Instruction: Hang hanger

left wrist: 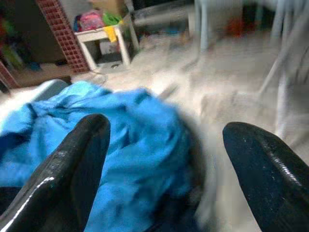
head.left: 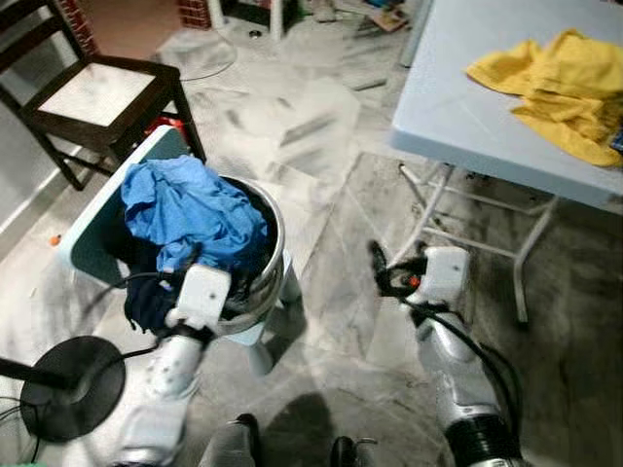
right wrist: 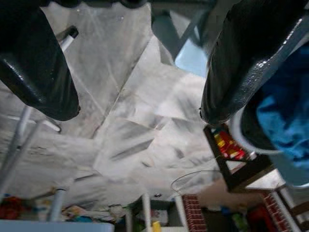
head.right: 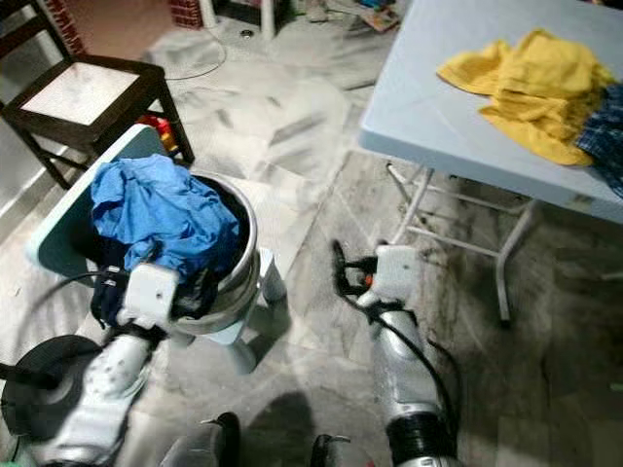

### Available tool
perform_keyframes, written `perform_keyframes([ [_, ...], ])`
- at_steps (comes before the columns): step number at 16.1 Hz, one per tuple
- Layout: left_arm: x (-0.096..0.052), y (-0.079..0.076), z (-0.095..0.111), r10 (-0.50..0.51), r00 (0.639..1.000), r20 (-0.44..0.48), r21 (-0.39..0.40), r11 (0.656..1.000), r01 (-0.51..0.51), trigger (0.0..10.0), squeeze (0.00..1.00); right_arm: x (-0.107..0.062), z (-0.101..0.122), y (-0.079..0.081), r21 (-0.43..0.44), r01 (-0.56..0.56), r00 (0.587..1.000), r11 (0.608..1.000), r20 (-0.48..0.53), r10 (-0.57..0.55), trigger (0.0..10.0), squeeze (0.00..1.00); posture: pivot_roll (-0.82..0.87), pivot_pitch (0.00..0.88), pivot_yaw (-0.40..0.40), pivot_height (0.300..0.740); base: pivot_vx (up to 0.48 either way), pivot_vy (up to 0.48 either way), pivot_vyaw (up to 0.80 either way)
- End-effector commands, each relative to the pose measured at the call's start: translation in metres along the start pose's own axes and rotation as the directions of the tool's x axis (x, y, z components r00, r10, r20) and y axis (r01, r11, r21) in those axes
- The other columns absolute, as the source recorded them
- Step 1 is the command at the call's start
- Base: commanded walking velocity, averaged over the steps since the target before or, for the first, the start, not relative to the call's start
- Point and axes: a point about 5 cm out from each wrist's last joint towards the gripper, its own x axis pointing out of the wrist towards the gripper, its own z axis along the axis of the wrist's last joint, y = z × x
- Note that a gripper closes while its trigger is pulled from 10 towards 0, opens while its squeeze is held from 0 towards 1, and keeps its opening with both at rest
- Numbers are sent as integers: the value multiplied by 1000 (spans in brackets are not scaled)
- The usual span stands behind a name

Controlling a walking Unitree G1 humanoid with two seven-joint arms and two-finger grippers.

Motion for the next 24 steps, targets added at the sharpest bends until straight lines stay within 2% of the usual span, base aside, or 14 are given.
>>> perform_keyframes([
  [1,-8,13,-10,38,998,-48,-55,998,-41,10000,0,-1,-2,-1,-2,-4,1000,1000,-9,4,10000,0,183,183,-36,740,240,0,800],
  [2,-10,17,-14,63,994,-92,63,996,-57,10000,0,0,-1,0,-4,-13,1000,1000,-8,13,10000,0,185,187,-38,740,277,0,788],
  [3,-13,16,-10,111,991,-77,364,928,-75,10000,0,1,-1,1,-5,-19,1000,1000,-9,19,10000,0,189,194,-42,740,277,0,587],
  [4,-15,6,-6,124,990,-67,407,909,-87,10000,0,2,-1,2,-9,-25,1000,1000,-11,24,10000,0,193,197,-44,740,281,0,0],
  [6,-13,-15,-12,123,989,-81,354,931,-87,10000,0,2,-2,4,-12,-36,999,999,-11,36,10000,0,194,200,-46,740,330,0,0],
  [7,-15,1,-13,73,997,-30,58,996,-72,10000,0,1,-3,7,-16,-51,999,999,-15,50,10000,0,197,204,-50,740,394,0,0],
  [8,-17,9,-9,76,997,-14,59,995,-75,10000,0,0,-4,8,-24,-61,998,998,-16,61,10000,0,195,206,-50,740,401,0,0],
  [9,-18,6,-4,86,996,-16,90,992,-84,10000,0,0,-4,10,-25,-68,998,997,-13,68,10000,0,193,209,-50,740,398,0,0],
  [11,-17,-2,-6,109,992,-58,27,994,-108,10000,0,0,-3,11,-27,-73,997,997,-8,73,10000,0,189,213,-52,740,375,0,0],
  [15,-12,5,-7,103,992,-72,-59,992,-107,10000,0,-1,-2,11,-28,-81,997,996,-6,80,10000,0,185,221,-54,740,142,0,0],
  [16,-13,6,-6,104,992,-74,-60,992,-108,10000,0,-2,-2,11,-27,-86,996,996,-7,85,10000,0,184,225,-57,740,0,0,0],
  [19,-14,19,-7,213,974,-82,24,977,-212,10000,0,-4,-1,13,-13,-109,994,994,-10,108,10000,0,180,241,-71,740,0,0,0],
  [20,-14,20,-7,210,974,-83,22,978,-209,10000,0,-4,-1,13,-12,-110,994,994,-10,110,10000,0,180,245,-74,740,0,0,0],
  [24,-1,14,-3,192,975,-117,-87,976,-202,10000,0,-7,-1,16,-19,-137,990,990,-25,136,10000,0,177,272,-86,740,0,0,0],
])
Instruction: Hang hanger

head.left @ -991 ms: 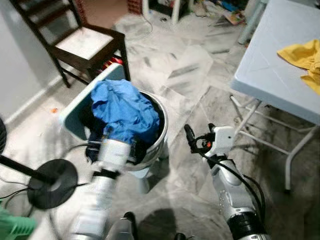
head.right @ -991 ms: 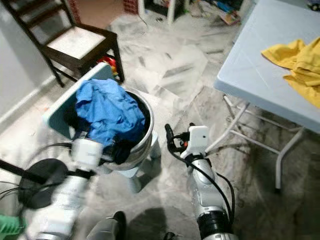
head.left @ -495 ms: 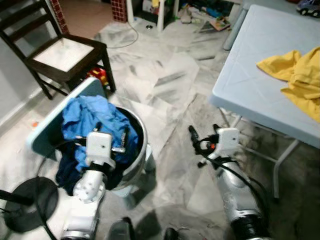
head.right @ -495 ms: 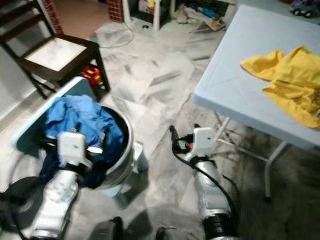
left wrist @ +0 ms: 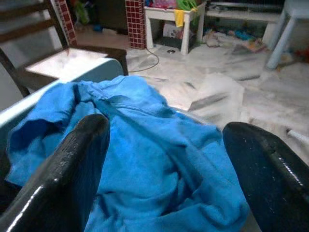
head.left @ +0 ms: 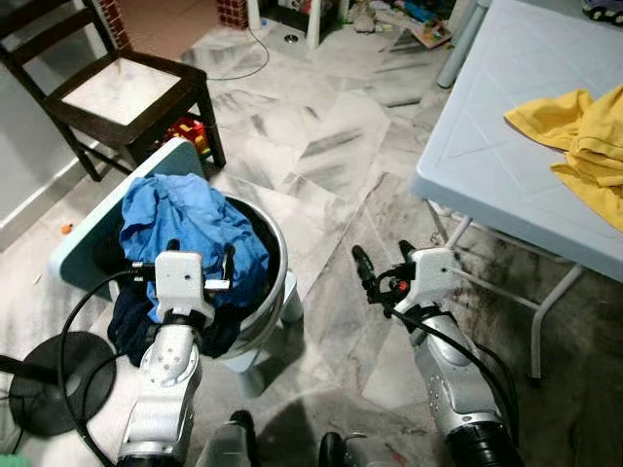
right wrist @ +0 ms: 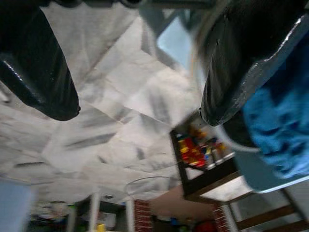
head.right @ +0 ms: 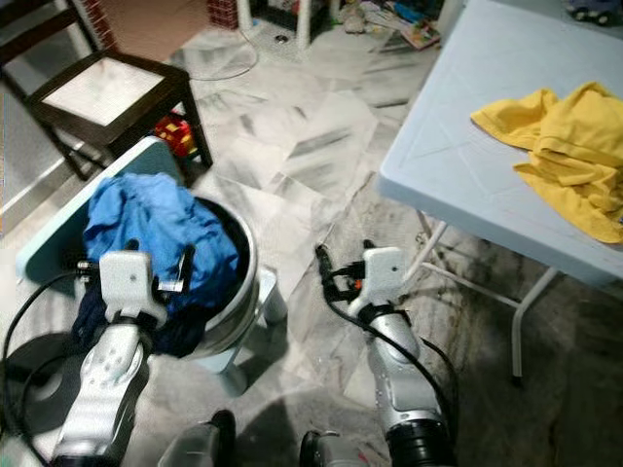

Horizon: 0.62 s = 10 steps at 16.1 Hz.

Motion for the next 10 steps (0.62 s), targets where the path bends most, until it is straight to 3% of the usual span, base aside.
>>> perform_keyframes([
  [1,4,-3,-6,-4,999,-42,-39,999,2,10000,0,-4,-3,1,2,-13,1000,1000,-21,13,10000,0,171,279,-92,740,0,0,0],
  [5,32,-17,-5,-69,996,-55,-76,995,65,10000,0,-4,-1,11,-6,-87,996,996,-31,87,10000,0,151,282,-99,740,0,0,0],
  [9,48,-30,-20,-89,981,-175,-130,989,67,10000,0,-8,3,27,12,-220,974,975,-50,221,10000,0,124,277,-94,740,0,0,0],
  [10,48,-29,-24,-72,977,-202,-136,990,45,3686,0,-9,3,27,12,-221,974,975,-53,221,10000,0,114,276,-90,740,0,0,0],
])
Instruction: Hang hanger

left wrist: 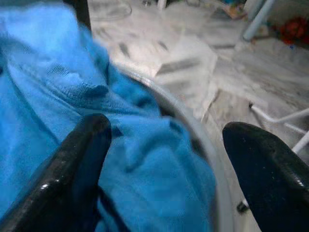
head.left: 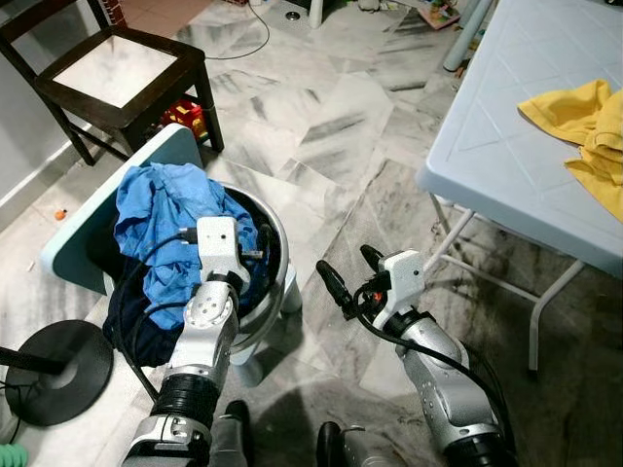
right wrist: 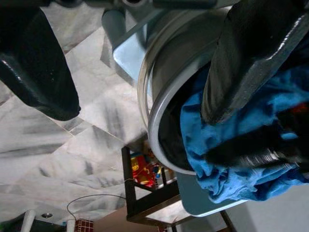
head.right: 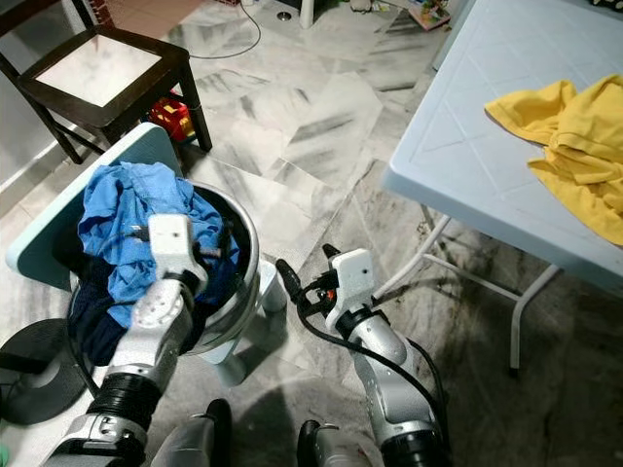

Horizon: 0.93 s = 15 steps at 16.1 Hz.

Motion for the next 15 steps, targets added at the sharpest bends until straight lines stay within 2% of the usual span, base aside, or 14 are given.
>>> perform_keyframes([
  [1,-1,7,-15,39,996,-76,-41,998,-42,0,0,-6,-3,1,8,3,1000,1000,-17,-3,10000,0,112,279,-84,740,0,0,0],
  [3,-2,12,-18,56,995,-84,-37,998,-59,0,0,-7,-5,2,15,-1,999,1000,-35,2,10000,0,117,282,-84,740,0,0,0],
  [7,-3,20,-12,96,995,-36,-4,995,-96,0,0,-6,-7,7,25,-33,998,999,-50,35,10000,0,135,291,-80,740,0,0,0],
  [13,-4,23,-11,122,992,-11,4,993,-122,0,0,-5,-8,9,32,-33,998,999,-58,35,10000,0,141,295,-80,740,0,0,0],
  [14,-4,24,-8,131,991,11,32,991,-132,0,0,-5,-8,8,31,-30,998,999,-58,32,10000,0,141,295,-80,740,0,0,0],
  [15,-6,25,-4,134,990,49,92,986,-138,0,0,-6,-8,7,30,-23,998,999,-58,25,10000,0,136,296,-78,740,0,0,0],
])
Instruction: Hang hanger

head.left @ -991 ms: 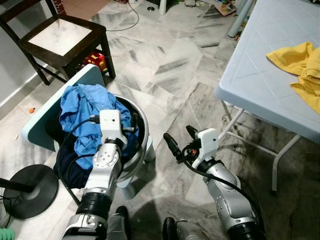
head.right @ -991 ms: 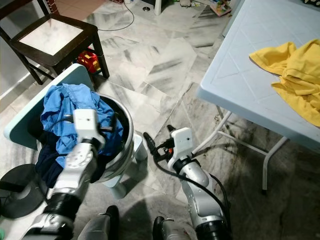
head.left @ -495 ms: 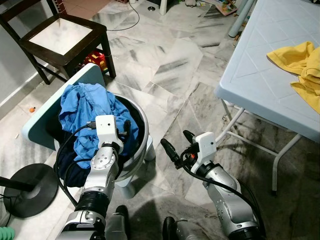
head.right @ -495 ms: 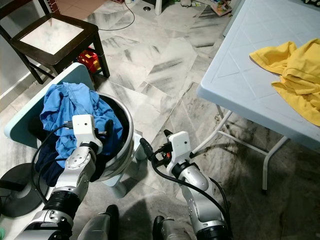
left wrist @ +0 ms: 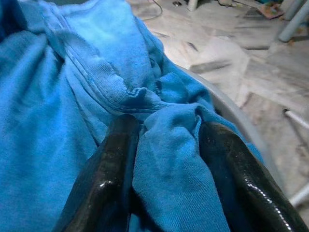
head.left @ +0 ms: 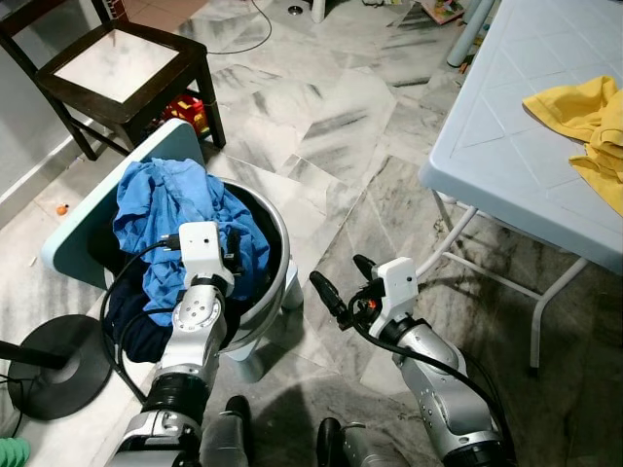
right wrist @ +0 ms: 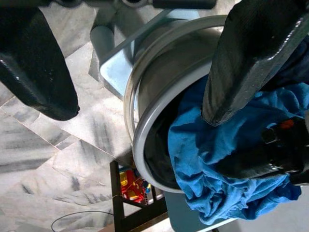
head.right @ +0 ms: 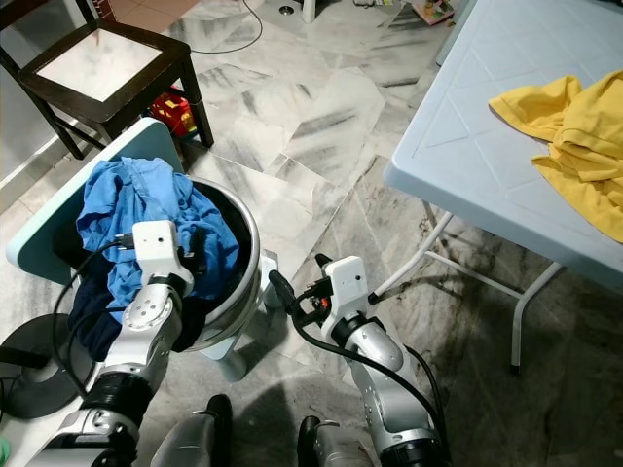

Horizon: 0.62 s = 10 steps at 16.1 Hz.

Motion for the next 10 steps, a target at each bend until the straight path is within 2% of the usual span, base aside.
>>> perform_keyframes([
  [1,-6,2,-5,12,1000,4,36,999,-13,0,0,-4,-2,-1,8,10,1000,1000,-11,-9,10000,0,134,298,-77,740,0,0,0],
  [5,-17,12,-14,62,998,9,81,995,-62,0,0,-5,-1,2,26,-9,1000,1000,-6,9,10000,0,133,304,-80,740,0,0,0],
  [7,-21,11,-8,27,998,65,128,991,-35,0,0,-6,-1,1,28,-16,1000,999,-8,16,10000,0,134,307,-83,740,0,0,0],
  [10,-30,8,-8,-15,995,96,167,986,-2,0,0,-5,-1,1,24,-20,1000,1000,-9,20,10000,0,138,309,-85,740,0,0,0],
])
